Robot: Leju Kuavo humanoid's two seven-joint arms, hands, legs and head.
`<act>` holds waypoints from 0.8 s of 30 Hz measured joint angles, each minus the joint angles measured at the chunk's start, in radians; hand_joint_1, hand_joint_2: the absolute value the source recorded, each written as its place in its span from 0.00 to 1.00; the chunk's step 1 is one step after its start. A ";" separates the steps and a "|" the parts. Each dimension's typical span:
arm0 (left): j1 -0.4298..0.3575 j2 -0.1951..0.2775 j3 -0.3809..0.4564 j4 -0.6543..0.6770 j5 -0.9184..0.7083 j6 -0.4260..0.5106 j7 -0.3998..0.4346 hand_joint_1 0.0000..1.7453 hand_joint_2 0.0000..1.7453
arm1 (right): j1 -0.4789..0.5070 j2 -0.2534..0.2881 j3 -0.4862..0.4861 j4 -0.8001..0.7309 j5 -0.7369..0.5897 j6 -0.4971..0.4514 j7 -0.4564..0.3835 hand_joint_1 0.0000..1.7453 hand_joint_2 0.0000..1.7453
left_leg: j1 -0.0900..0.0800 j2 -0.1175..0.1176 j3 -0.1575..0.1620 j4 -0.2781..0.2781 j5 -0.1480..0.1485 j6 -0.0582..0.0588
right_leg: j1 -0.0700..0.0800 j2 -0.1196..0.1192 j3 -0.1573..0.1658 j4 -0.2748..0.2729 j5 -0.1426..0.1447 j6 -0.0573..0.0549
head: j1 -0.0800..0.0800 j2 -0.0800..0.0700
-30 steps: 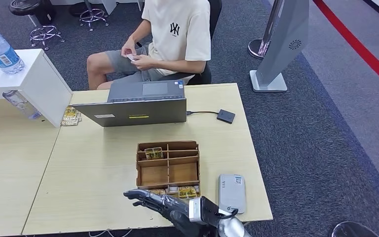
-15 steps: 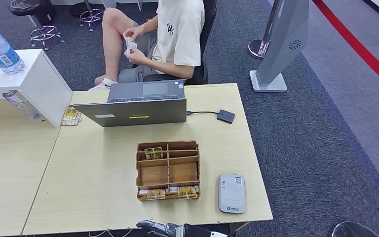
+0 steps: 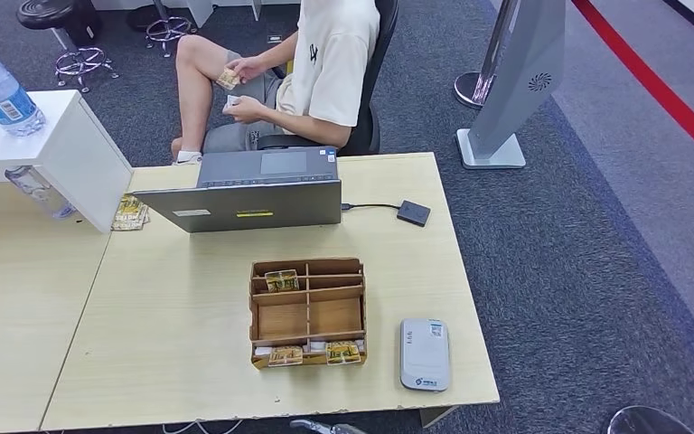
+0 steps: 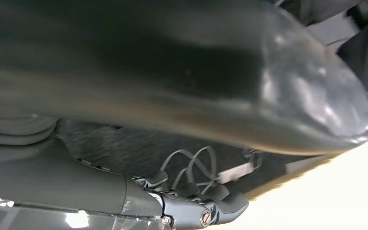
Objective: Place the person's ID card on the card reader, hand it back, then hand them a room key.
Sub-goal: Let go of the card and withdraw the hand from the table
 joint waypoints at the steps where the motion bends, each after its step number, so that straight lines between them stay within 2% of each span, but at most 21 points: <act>1: 0.000 0.000 0.002 0.000 0.001 -0.001 0.002 0.00 0.00 | 0.001 -0.007 0.003 0.010 0.008 -0.017 -0.002 0.00 0.00 | 0.000 0.000 0.000 0.000 0.000 0.000 | 0.000 0.000 0.000 0.000 0.000 0.000 | 0.000 0.000; 6: 0.001 -0.001 0.009 0.000 0.002 -0.002 0.009 0.00 0.00 | 0.005 -0.032 0.017 0.051 0.044 -0.078 -0.002 0.00 0.00 | 0.000 0.000 0.000 0.000 0.000 0.000 | 0.000 0.000 0.000 0.000 0.000 0.000 | 0.000 0.000; 15: 0.020 -0.005 0.014 -0.025 -0.007 -0.014 0.043 0.00 0.00 | 0.006 -0.078 0.060 0.170 0.105 -0.266 0.015 0.00 0.00 | 0.000 0.000 0.000 0.000 0.000 0.000 | 0.000 0.000 0.000 0.000 0.000 0.000 | 0.000 0.000; 20: 0.032 -0.006 0.015 -0.044 -0.008 -0.020 0.056 0.00 0.00 | 0.005 -0.096 0.069 0.260 0.086 -0.310 0.018 0.00 0.00 | 0.000 0.000 0.000 0.000 0.000 0.001 | 0.000 0.000 0.000 0.000 0.000 0.000 | 0.000 0.000; 24: 0.022 -0.007 0.016 -0.038 0.008 -0.017 0.025 0.00 0.00 | -0.001 -0.101 0.070 0.344 0.055 -0.325 0.024 0.00 0.00 | 0.000 0.000 0.000 0.000 0.000 0.001 | 0.000 0.000 0.000 0.000 0.000 0.000 | 0.000 0.000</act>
